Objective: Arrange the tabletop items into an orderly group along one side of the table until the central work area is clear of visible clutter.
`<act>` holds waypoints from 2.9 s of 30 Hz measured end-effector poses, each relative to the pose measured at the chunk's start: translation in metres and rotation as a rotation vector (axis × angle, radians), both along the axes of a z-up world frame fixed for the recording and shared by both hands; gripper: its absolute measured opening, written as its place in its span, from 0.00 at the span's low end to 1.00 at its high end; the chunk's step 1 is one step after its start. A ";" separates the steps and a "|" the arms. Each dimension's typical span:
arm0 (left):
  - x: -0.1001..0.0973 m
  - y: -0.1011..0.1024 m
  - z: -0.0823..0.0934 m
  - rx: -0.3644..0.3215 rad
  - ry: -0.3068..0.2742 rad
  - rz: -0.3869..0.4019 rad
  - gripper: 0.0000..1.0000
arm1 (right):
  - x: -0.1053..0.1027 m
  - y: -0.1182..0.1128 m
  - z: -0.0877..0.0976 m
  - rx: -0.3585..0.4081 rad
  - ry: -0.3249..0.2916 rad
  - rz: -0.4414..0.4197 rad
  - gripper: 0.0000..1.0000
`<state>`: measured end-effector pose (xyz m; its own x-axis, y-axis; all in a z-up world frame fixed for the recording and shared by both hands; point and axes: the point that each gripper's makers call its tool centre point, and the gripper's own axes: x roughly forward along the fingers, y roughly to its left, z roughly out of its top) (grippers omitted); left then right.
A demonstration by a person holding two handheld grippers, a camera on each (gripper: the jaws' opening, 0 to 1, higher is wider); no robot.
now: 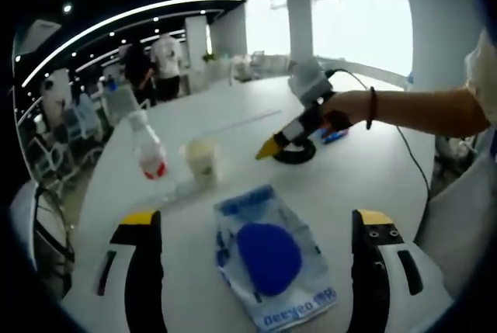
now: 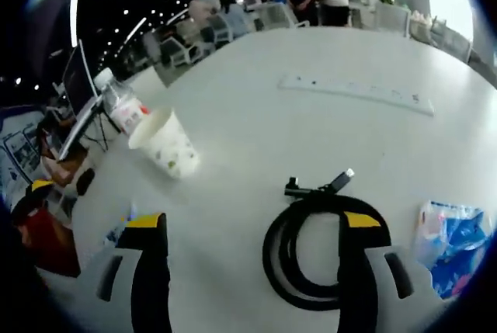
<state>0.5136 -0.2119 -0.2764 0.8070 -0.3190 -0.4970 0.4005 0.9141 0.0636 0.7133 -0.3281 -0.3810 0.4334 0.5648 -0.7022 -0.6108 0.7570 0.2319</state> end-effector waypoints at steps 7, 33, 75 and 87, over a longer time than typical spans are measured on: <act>0.002 0.005 0.002 -0.015 -0.007 0.029 0.99 | 0.003 -0.003 -0.011 -0.049 0.012 -0.037 0.69; -0.003 0.018 0.001 0.016 0.020 0.057 0.99 | 0.015 -0.025 -0.017 -0.088 0.049 -0.416 0.12; -0.002 0.018 0.000 0.055 0.007 0.048 0.98 | -0.024 -0.009 0.103 0.123 -0.215 -0.186 0.04; -0.002 0.015 -0.001 0.064 0.008 0.037 0.98 | -0.051 -0.022 0.126 0.156 -0.247 -0.164 0.04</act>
<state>0.5120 -0.1966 -0.2771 0.8133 -0.2568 -0.5222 0.3677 0.9223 0.1192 0.6626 -0.3502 -0.2549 0.6740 0.5657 -0.4751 -0.5361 0.8170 0.2123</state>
